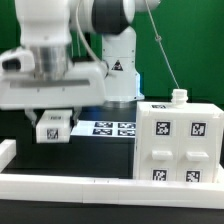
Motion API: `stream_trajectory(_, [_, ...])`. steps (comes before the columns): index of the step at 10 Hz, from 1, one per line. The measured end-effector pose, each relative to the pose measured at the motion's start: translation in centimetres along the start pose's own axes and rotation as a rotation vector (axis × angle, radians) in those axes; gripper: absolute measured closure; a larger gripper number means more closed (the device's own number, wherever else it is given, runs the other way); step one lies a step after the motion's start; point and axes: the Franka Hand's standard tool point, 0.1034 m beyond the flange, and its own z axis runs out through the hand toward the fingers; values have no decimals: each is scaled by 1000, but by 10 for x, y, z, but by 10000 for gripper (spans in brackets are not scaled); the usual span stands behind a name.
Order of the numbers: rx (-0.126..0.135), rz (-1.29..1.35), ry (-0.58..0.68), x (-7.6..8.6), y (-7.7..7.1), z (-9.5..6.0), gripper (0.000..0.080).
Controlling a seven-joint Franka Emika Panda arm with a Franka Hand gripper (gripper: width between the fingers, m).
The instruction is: Assemble cabinet
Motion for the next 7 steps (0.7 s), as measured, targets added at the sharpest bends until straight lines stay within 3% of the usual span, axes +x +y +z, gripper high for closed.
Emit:
stream_trajectory(1, [10,5,-5,11,-15,-22,244])
stream_trajectory(2, [14,12,-3,19,-24,-33,244])
stream_trajectory(6, [18,10,-13,18,-26,-30,244])
stream_trajectory(7, [5,12,-11,20,-27,-33,244])
